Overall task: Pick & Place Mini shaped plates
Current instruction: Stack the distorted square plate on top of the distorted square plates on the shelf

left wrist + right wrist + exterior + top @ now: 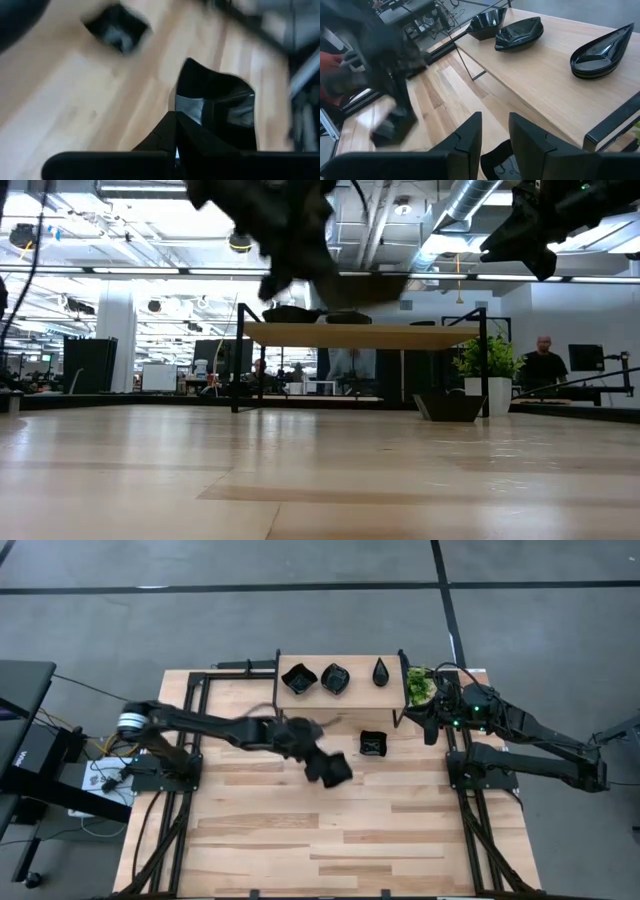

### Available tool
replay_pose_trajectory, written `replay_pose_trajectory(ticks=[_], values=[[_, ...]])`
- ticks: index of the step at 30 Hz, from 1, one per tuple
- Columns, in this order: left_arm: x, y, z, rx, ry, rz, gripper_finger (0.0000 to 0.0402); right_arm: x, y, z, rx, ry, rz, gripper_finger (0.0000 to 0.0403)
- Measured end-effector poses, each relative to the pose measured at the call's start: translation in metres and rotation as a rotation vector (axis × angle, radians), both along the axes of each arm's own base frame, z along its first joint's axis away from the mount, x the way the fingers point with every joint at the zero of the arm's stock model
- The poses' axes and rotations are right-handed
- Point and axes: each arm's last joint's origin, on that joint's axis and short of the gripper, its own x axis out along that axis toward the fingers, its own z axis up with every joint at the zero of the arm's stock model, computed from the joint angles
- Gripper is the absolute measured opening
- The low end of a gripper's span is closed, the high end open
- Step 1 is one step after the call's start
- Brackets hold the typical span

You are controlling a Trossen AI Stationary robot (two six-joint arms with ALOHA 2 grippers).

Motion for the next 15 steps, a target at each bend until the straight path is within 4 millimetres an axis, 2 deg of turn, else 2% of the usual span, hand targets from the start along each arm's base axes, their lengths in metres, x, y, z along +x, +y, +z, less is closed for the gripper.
replay_pose_trajectory(ticks=[4,8,11,15], values=[[-0.025,0.015,0.048,-0.073,-0.144,0.260,0.0006,0.000,0.000,0.000,0.000,0.000,-0.001,0.0093],[-0.053,0.044,0.088,-0.096,-0.327,0.603,0.0006,0.000,0.000,0.000,0.000,0.000,0.000,0.0093],[-0.072,0.069,0.105,-0.040,-0.402,0.755,0.0005,0.000,0.000,0.000,0.000,0.000,0.000,0.0093],[-0.086,0.102,0.112,0.013,-0.408,0.797,0.0005,0.000,0.000,0.000,-0.018,0.007,0.007,0.0093]])
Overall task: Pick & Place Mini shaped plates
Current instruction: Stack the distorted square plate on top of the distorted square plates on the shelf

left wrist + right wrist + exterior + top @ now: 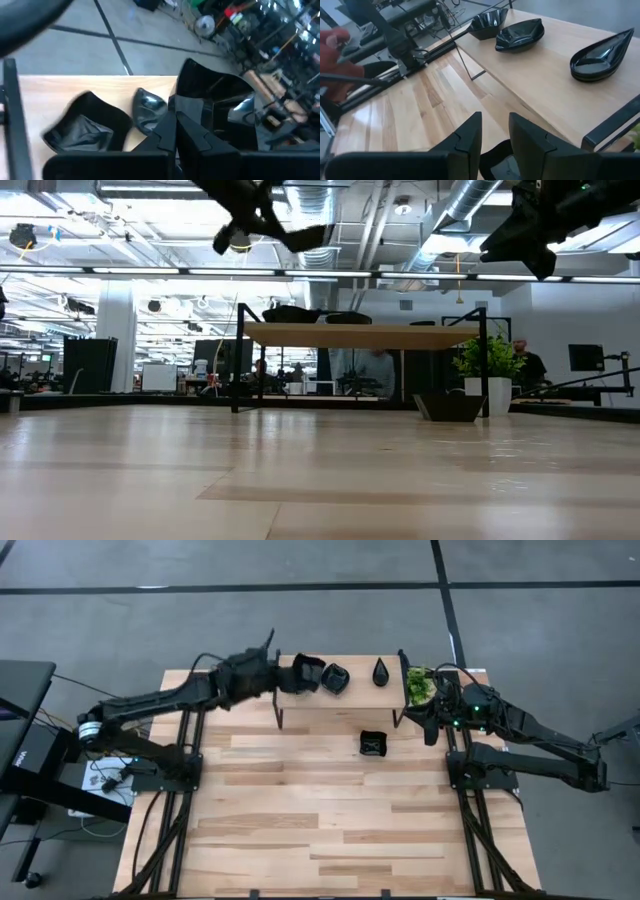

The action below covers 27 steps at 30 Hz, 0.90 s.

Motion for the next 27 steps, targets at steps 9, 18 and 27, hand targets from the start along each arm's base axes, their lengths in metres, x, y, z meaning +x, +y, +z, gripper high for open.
replay_pose_trajectory(ticks=[9,18,27], values=[[-0.011,0.078,-0.012,-0.021,0.082,-0.192,0.0005,0.000,0.000,0.000,-0.042,0.016,0.018,0.0093],[-0.002,0.115,-0.017,-0.064,0.352,-0.395,0.0004,0.000,0.000,0.000,-0.042,0.016,0.017,0.0093],[-0.015,0.136,-0.012,-0.054,0.390,-0.420,0.0005,0.000,0.000,0.000,-0.041,0.016,0.017,0.0093]])
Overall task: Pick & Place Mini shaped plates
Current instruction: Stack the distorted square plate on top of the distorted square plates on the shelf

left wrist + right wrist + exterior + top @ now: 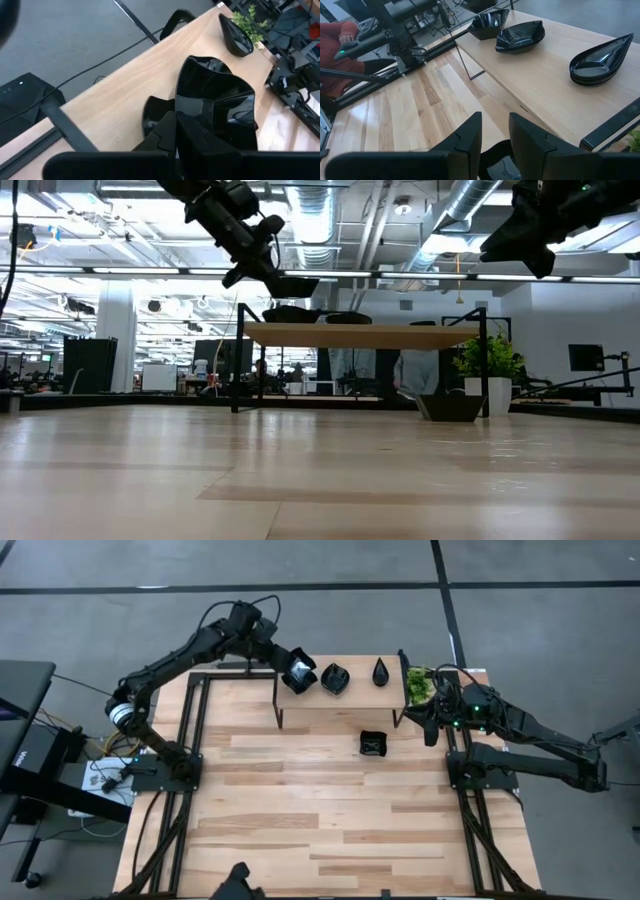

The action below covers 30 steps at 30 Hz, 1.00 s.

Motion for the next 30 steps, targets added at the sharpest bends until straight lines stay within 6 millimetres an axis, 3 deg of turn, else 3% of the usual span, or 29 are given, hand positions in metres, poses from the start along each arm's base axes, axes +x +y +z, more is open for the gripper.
replay_pose_trajectory(ticks=[19,30], values=[[0.011,0.016,-0.030,-0.064,0.063,0.013,0.0005,0.000,0.000,0.000,0.000,0.000,0.000,0.0093],[0.014,0.011,-0.027,-0.070,0.057,0.016,0.0005,0.000,0.000,0.000,0.000,-0.001,0.000,0.0093]])
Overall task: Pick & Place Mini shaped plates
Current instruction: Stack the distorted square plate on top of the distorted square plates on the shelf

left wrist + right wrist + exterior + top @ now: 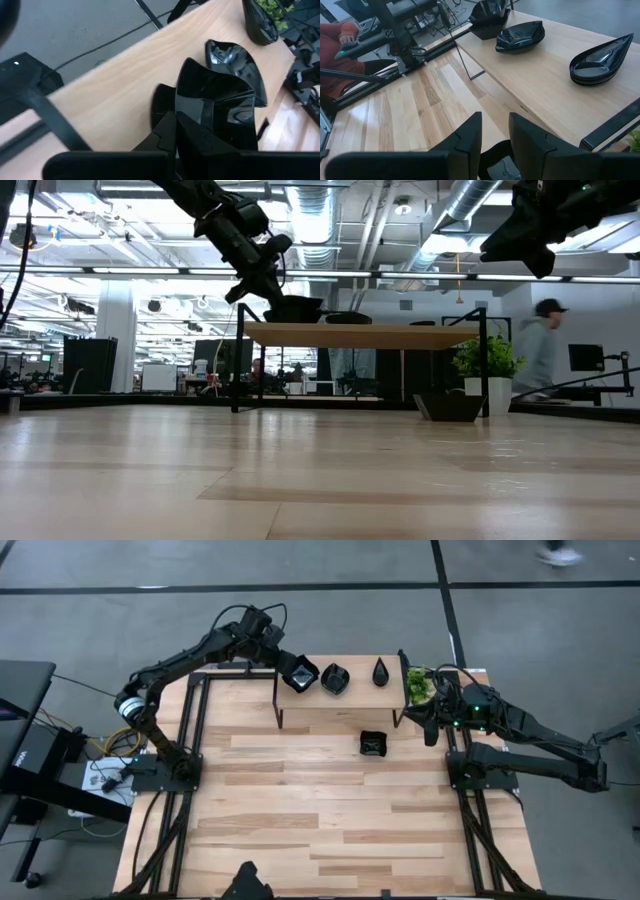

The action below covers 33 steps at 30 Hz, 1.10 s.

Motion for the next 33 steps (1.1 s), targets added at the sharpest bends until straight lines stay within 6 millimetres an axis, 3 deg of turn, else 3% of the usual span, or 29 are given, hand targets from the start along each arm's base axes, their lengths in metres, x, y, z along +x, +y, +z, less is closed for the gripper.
replay_pose_trajectory(ticks=[33], values=[[0.0037,-0.0080,-0.0029,-0.046,0.044,0.116,0.0006,0.0000,0.0000,0.0003,0.000,-0.001,0.000,0.0093]])
